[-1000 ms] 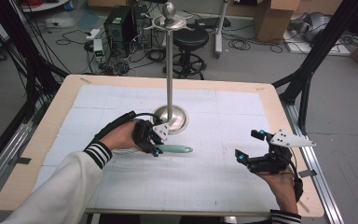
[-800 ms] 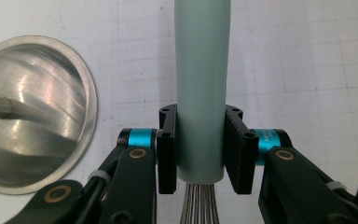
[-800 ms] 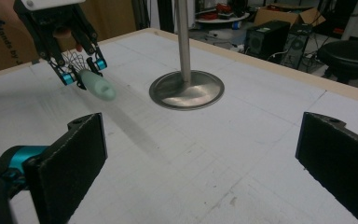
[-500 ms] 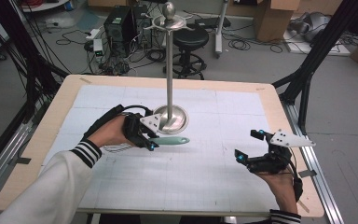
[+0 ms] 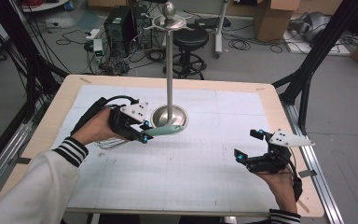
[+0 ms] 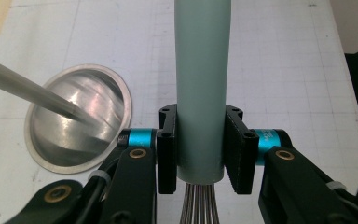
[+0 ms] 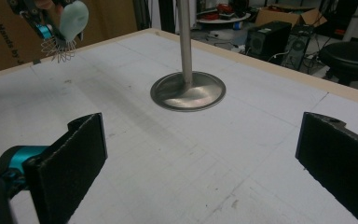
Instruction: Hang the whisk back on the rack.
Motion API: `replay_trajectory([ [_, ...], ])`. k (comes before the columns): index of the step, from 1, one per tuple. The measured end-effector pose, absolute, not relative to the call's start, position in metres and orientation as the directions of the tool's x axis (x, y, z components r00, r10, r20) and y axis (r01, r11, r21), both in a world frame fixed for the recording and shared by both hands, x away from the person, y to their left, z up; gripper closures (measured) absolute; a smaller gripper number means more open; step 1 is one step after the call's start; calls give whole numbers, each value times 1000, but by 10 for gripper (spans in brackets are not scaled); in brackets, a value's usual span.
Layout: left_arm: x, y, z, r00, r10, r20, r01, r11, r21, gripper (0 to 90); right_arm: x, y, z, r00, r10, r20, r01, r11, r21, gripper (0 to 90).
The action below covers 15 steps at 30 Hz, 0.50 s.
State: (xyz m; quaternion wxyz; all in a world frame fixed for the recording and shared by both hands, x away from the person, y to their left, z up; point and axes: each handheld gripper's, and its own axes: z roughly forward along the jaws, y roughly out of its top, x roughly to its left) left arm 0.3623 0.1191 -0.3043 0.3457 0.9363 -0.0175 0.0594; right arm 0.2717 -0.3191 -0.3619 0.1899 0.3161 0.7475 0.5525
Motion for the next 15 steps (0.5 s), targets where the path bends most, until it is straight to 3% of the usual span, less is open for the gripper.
replay_trajectory([
  [15, 361, 146, -285, 990, 77, 118, -32, -694, 719, 693, 271, -319, -362, -728, 683, 66, 262, 187, 947, 8],
])
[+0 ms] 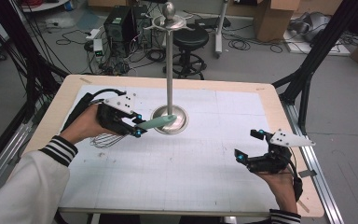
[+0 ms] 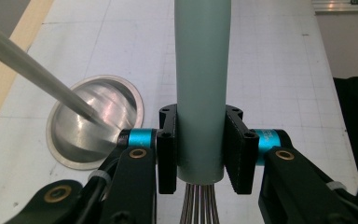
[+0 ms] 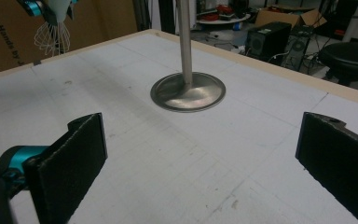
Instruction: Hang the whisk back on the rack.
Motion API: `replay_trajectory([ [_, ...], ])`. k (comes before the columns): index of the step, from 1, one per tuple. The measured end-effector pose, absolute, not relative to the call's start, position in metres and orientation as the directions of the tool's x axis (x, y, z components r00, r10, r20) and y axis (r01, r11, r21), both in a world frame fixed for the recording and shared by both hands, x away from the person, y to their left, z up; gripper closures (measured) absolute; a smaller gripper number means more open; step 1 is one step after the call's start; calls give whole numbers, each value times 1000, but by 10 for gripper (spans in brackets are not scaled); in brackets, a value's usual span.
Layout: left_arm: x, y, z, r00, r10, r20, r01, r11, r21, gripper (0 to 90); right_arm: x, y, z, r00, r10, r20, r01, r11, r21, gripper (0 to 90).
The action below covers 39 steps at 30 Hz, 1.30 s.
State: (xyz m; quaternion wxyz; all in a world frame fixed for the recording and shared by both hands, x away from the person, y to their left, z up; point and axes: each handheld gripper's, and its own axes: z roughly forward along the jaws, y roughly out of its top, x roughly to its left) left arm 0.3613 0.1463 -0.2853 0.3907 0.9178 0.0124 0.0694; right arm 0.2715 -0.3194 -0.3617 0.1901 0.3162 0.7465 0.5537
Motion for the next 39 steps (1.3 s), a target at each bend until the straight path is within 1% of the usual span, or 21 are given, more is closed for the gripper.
replay_trajectory([
  [11, 365, 170, -269, 980, 159, 118, 7, -624, 781, 693, 272, -318, -362, -729, 681, 67, 266, 192, 945, 8],
  [21, 369, 180, -260, 973, 207, 105, 32, -565, 824, 693, 273, -318, -362, -729, 681, 66, 265, 193, 945, 8],
  [39, 376, 200, -233, 953, 281, 111, 50, -509, 859, 693, 274, -318, -363, -730, 680, 73, 272, 191, 943, 8],
])
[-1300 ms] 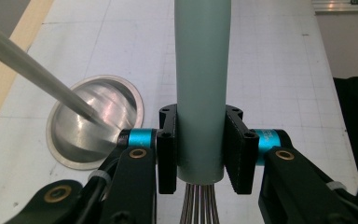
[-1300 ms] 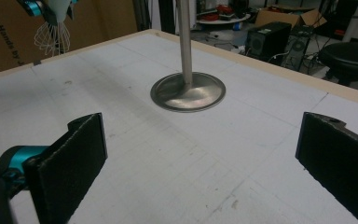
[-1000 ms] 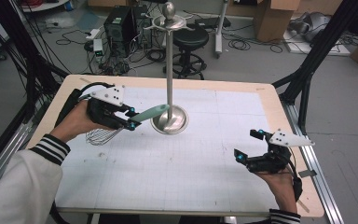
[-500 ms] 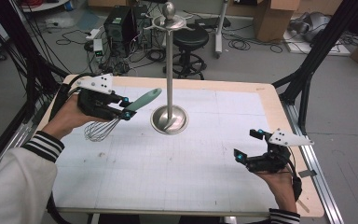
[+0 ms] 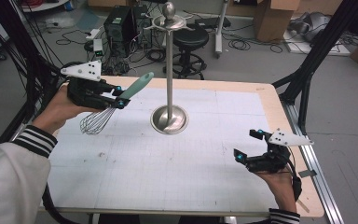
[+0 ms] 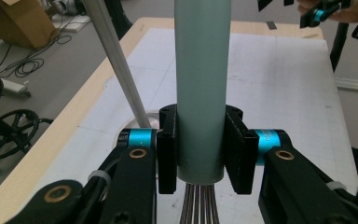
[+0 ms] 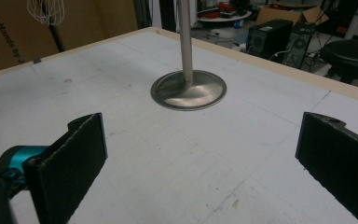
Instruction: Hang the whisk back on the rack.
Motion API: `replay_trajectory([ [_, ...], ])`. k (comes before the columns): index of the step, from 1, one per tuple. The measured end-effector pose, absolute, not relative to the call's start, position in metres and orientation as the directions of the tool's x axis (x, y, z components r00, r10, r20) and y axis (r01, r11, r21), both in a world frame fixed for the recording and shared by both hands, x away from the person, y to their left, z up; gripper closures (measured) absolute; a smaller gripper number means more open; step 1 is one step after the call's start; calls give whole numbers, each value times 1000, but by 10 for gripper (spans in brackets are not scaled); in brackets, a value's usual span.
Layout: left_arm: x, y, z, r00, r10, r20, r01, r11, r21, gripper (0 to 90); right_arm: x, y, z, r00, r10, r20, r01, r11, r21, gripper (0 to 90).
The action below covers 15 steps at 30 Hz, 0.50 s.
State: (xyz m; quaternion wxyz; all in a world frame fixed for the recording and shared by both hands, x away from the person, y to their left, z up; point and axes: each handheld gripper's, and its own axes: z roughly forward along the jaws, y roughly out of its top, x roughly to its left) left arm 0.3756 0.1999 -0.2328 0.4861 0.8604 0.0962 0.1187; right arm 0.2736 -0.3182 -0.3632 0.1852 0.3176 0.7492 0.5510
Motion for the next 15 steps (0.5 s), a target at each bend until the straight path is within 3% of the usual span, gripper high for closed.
replay_trajectory([
  [15, 383, 208, -206, 937, 327, 124, 54, -483, 874, 693, 274, -320, -364, -730, 679, 75, 270, 185, 945, 8],
])
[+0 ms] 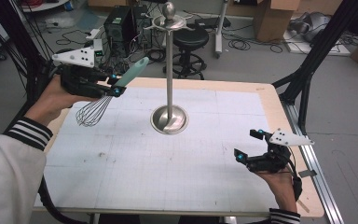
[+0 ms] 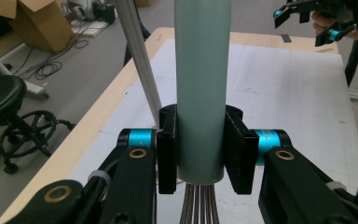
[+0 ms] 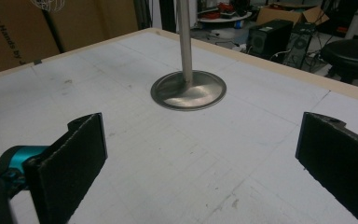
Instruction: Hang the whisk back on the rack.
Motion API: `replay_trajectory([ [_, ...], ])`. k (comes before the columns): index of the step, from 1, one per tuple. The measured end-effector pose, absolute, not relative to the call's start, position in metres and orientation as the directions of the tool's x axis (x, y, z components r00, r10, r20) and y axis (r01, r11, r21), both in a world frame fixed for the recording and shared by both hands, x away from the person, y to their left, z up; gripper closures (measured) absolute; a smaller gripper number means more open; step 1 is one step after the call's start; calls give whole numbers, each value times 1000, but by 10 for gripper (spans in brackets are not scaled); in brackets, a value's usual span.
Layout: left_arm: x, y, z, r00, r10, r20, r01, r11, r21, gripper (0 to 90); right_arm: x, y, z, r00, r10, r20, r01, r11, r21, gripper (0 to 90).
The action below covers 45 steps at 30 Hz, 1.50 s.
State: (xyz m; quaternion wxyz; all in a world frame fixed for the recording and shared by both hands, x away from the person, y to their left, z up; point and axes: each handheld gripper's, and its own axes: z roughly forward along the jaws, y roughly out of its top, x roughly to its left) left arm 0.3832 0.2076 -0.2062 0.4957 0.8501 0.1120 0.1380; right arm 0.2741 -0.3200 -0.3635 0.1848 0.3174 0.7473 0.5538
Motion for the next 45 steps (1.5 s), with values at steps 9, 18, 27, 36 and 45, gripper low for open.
replay_trajectory([
  [9, 388, 213, -193, 923, 364, 123, 63, -460, 886, 693, 274, -320, -364, -731, 678, 78, 272, 185, 944, 8],
  [18, 393, 214, -180, 914, 380, 139, 52, -451, 891, 693, 275, -322, -364, -729, 680, 82, 272, 178, 946, 8],
  [27, 400, 215, -167, 906, 397, 145, 54, -449, 892, 693, 274, -323, -364, -729, 679, 86, 274, 174, 946, 8],
  [36, 408, 213, -160, 898, 415, 148, 61, -449, 891, 693, 274, -324, -364, -731, 677, 87, 272, 173, 947, 8],
  [45, 417, 208, -163, 895, 425, 135, 76, -444, 893, 693, 274, -326, -364, -728, 681, 85, 270, 170, 948, 8],
])
